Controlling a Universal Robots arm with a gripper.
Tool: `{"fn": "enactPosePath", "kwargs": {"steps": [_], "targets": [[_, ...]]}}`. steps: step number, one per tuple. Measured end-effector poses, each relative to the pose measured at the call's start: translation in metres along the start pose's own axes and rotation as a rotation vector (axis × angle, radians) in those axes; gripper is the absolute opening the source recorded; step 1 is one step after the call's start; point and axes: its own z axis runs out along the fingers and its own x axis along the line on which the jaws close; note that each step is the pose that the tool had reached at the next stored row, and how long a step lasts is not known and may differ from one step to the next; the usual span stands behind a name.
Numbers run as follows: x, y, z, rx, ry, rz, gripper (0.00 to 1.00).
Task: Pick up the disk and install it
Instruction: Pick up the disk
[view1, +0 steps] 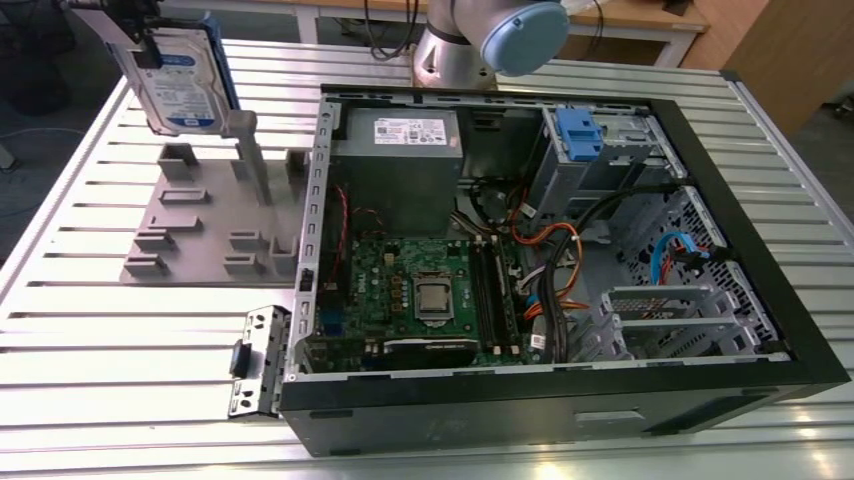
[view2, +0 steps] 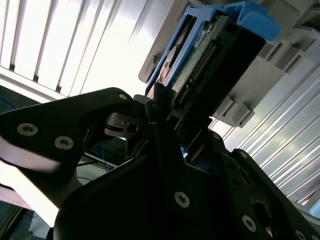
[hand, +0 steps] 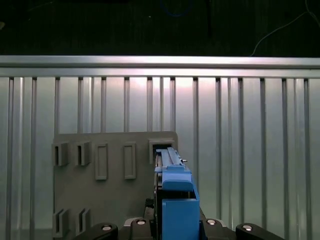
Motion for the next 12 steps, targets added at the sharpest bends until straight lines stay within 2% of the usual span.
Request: {"fn": "enactPosePath", "kwargs": {"steps": [12], "targets": [[-0.0003, 0.0001, -0.0081, 0.0000, -0.0010, 0.000, 0.36]]}}
